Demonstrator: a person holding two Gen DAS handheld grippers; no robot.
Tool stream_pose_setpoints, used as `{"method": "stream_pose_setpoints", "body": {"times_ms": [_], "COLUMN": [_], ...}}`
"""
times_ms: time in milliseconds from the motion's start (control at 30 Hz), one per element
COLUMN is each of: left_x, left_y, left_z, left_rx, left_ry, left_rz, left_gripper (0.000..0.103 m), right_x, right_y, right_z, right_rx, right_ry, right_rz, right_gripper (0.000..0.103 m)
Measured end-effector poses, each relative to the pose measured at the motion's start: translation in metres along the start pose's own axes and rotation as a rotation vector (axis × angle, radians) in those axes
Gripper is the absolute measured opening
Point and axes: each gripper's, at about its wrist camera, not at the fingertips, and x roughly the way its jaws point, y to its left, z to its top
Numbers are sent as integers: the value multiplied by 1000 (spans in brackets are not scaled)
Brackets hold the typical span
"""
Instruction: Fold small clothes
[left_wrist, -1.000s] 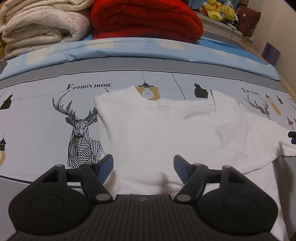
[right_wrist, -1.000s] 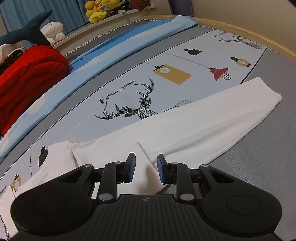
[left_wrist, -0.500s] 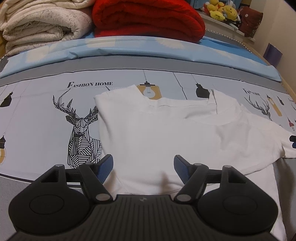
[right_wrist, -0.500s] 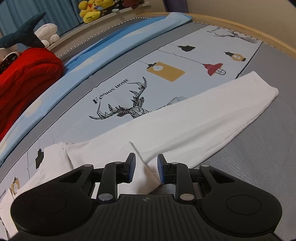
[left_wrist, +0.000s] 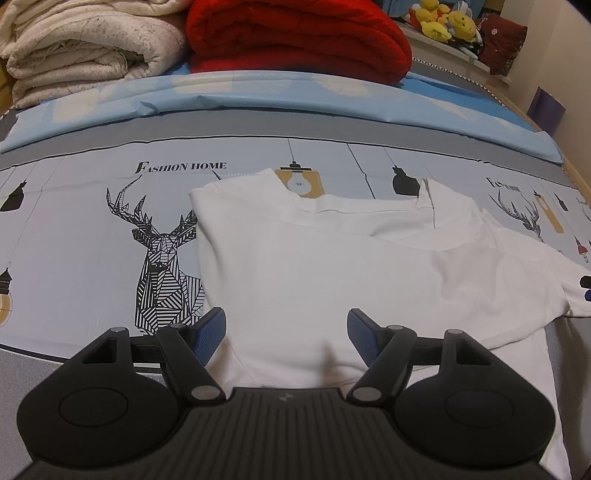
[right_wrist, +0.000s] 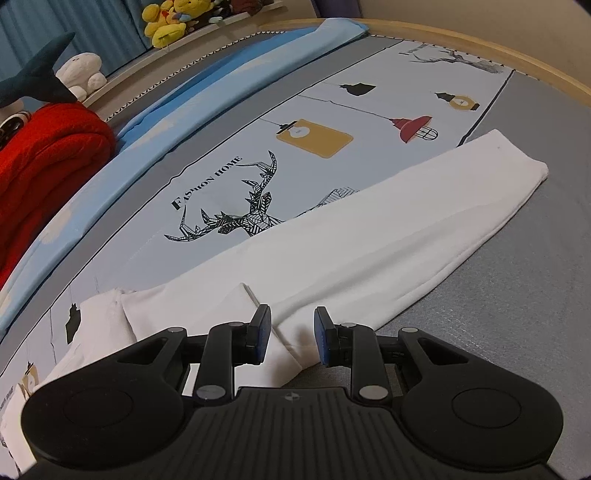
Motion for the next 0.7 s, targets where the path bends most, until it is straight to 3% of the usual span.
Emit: {"method": "stream_pose_setpoints", "body": {"times_ms": [433,700], "left_x": [1,1], "left_y": [0,4], "left_z": [0,0], "left_rx": [-1,-4], "left_ry": [4,5], "left_rz": [1,2], "left_gripper": [77,77], "right_x": [3,17], "right_y": [-12,-67], "right_z": [7,33], "right_rx": [33,146], "right_ry": [13,56], "right_rz": [5,9], "right_gripper": [27,34]}}
